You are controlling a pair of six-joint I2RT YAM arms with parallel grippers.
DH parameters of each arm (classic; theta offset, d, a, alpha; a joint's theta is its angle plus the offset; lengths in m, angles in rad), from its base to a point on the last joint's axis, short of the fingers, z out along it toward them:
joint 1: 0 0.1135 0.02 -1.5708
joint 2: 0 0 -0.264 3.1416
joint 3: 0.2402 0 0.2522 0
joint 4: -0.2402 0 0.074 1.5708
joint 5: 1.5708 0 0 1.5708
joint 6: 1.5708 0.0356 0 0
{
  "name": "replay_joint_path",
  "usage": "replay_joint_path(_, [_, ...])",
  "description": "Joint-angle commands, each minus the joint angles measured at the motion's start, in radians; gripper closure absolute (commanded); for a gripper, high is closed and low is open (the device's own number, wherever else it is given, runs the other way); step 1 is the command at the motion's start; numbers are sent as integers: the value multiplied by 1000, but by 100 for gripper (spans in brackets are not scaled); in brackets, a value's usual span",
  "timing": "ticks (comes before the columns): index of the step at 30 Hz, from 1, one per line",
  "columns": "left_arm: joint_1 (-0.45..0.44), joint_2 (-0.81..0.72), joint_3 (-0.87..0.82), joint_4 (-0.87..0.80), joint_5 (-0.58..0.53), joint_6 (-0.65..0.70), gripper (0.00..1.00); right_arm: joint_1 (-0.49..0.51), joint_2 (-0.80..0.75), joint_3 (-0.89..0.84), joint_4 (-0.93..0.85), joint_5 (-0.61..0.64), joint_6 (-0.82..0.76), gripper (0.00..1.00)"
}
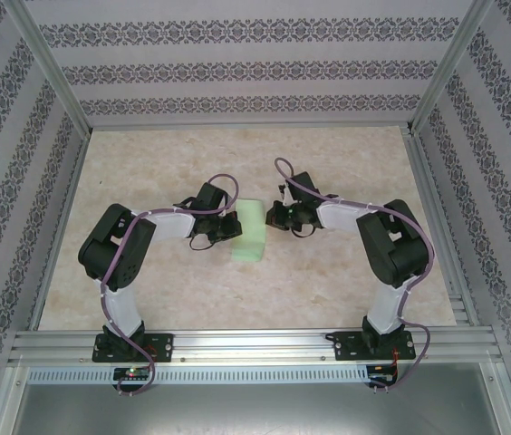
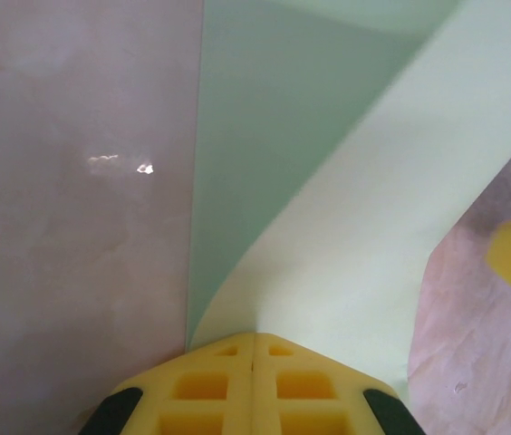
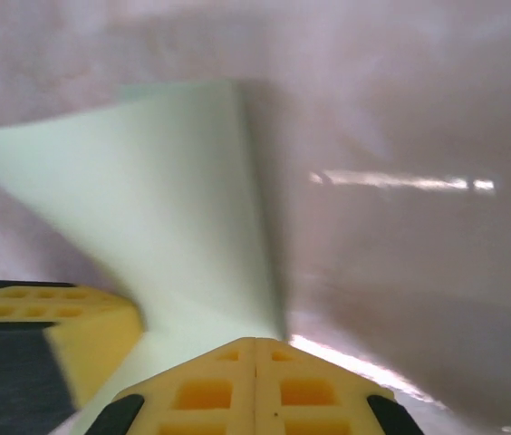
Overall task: Fold a paper plane with a square sheet of paper (pick it up from the middle)
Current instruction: Fold the square sheet of paper in half at the center of the table.
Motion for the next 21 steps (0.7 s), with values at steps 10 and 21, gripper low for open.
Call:
replay_joint_path(10, [-12, 107, -42, -208, -133, 12, 99, 43, 140, 152, 38, -39, -15, 100])
replay_joint_path(21, [-17, 107, -60, -207, -142, 9, 99, -45, 199, 135, 39, 18, 6, 100])
